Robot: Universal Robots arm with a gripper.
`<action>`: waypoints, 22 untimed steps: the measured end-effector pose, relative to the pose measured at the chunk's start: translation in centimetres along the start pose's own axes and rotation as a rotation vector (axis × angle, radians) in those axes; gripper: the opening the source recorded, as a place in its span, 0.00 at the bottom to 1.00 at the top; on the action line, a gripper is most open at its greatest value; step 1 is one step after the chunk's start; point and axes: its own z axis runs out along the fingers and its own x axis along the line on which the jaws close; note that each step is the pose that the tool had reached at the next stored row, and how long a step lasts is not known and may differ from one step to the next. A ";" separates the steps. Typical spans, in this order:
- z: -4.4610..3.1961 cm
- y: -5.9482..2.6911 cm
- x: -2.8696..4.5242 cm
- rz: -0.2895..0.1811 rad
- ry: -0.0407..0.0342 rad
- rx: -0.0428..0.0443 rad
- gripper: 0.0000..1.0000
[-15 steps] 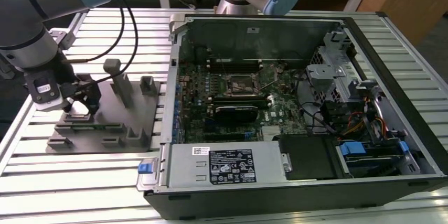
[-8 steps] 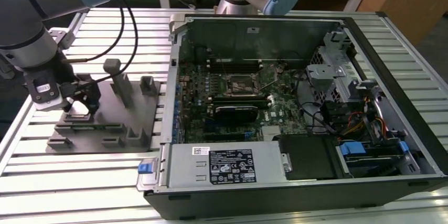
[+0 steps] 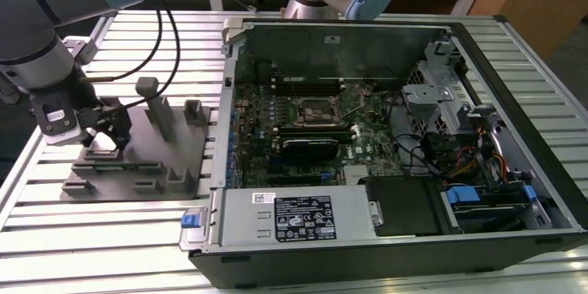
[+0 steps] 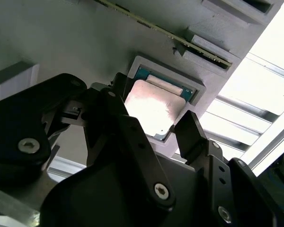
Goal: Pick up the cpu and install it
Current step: 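Pick up the cpu and move it towards the insertion slot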
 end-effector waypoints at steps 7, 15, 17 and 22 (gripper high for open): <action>0.05 0.03 0.01 0.000 0.0045 -0.0161 0.68; 0.12 0.03 0.01 -0.040 0.0058 -0.0170 0.68; 0.12 0.02 0.04 -0.044 0.0059 -0.0172 0.68; 0.12 0.02 0.11 -0.044 0.0059 -0.0172 0.68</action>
